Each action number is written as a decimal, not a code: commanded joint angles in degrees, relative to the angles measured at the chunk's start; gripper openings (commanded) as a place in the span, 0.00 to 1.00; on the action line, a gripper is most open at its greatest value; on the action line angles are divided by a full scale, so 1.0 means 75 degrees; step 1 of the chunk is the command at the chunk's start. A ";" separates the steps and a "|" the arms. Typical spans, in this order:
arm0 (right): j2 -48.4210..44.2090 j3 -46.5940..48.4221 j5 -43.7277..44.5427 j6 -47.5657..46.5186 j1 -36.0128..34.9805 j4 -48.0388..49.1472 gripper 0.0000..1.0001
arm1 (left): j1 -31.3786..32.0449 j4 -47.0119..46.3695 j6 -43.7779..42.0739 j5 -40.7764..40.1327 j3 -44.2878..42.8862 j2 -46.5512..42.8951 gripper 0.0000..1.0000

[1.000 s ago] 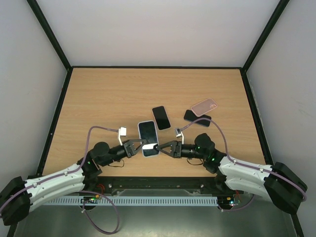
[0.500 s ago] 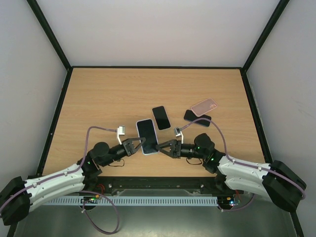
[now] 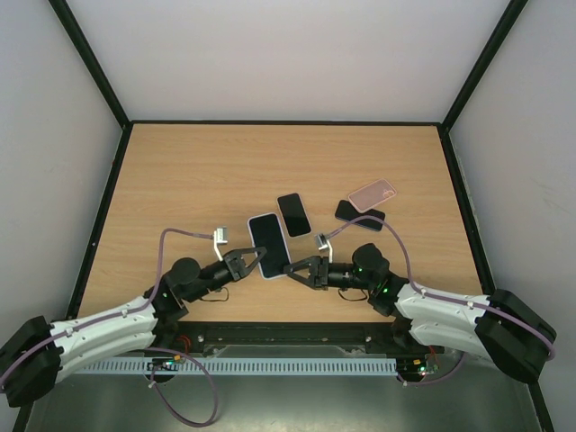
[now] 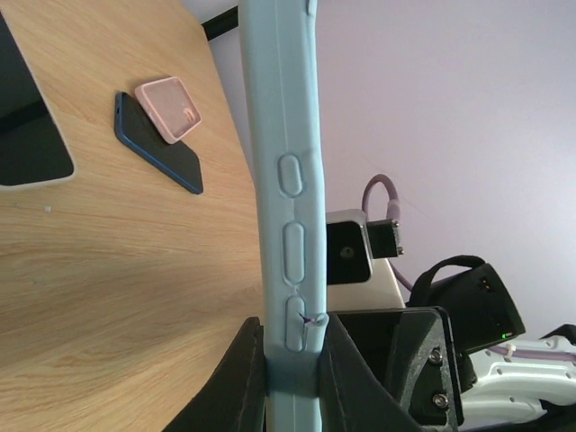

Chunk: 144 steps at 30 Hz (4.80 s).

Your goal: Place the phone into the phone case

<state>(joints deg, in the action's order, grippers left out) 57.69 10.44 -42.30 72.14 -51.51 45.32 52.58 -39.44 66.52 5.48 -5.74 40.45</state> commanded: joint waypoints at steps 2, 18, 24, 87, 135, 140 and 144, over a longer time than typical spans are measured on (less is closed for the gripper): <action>-0.0012 0.0223 0.0209 -0.0055 -0.0050 0.0321 0.46 | -0.0049 -0.0620 0.0066 0.0048 -0.0219 0.0243 0.02; -0.0384 0.0582 0.1033 -0.0356 -0.0050 -0.1408 0.02 | -0.0055 0.2108 -0.0891 -0.0436 -0.1129 0.0872 0.03; -0.0316 0.0471 0.1194 -0.0589 -0.0048 -0.1627 0.14 | -0.0477 0.2540 -0.0839 0.0028 -0.1393 0.1263 0.02; 0.1174 0.3696 0.6728 -0.3786 0.0840 -0.7843 0.98 | -0.3776 0.6824 -0.3451 0.0130 -0.4386 0.3186 0.99; 0.7825 0.8649 0.8826 -0.3658 0.4076 -0.8888 0.29 | -0.3776 0.6934 -0.4239 0.2029 -0.3492 0.1555 1.00; 0.7580 0.8616 0.8857 -0.3206 0.4078 -0.8861 0.28 | -0.3776 0.6924 -0.4122 0.2059 -0.3432 0.1466 0.99; 0.7271 0.8463 0.9025 -0.2901 0.4073 -0.8766 0.27 | -0.3776 0.6828 -0.4062 0.2120 -0.3373 0.1370 0.99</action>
<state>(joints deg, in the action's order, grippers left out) 116.07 75.26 21.69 45.93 -21.06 -21.78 24.45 12.38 35.20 20.93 -31.77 51.94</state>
